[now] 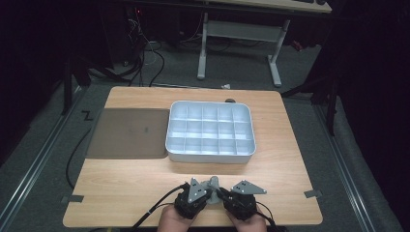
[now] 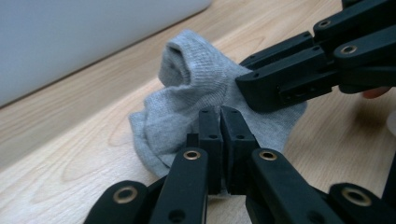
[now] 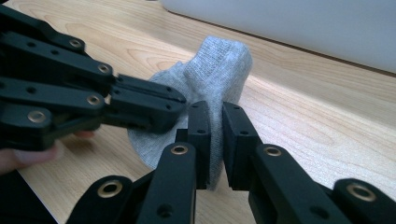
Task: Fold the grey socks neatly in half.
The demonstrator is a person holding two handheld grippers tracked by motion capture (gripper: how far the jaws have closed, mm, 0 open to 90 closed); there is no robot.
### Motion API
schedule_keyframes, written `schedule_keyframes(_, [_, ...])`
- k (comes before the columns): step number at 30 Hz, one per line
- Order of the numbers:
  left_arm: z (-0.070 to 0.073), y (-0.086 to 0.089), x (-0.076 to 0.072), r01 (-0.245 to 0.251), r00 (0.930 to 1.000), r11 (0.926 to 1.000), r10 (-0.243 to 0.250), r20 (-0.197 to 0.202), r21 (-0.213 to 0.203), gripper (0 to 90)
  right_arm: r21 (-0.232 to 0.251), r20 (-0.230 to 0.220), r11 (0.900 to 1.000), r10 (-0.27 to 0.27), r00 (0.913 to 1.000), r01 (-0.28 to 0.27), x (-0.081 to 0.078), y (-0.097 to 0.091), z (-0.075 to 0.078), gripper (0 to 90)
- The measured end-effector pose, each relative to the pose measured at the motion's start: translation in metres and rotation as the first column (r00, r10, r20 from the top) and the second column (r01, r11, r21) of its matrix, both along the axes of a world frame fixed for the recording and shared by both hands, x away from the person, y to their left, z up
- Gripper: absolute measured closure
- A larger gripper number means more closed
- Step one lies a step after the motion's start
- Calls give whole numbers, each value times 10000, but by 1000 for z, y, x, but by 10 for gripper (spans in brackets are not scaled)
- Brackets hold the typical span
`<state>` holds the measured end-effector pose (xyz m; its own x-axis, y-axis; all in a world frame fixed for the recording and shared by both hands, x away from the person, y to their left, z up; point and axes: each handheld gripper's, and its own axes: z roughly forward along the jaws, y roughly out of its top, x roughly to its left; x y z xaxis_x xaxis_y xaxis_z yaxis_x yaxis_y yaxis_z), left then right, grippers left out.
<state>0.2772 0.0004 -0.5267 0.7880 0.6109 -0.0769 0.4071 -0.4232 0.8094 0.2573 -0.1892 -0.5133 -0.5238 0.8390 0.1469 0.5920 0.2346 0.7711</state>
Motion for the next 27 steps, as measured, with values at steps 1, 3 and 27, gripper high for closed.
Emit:
schedule_keyframes(1, [-2, -1, 1, 2, 10000, 10000, -2, -9, 56, 885, -2, 7, 10000, 22, 10000, -22, 0, 0, 0, 834])
schedule_keyframes(3, [-5, -2, 1, -6, 10000, 10000, 6, -5, 99, 897, 101, -54, 9999, 62, 10000, -62, -1, 0, 1, 833])
schedule_keyframes(27, [-6, -2, 3, 7, 9999, 10000, -6, -153, 78, 900, -673, -427, 9971, -371, 9984, 342, 13, -18, -11, 900])
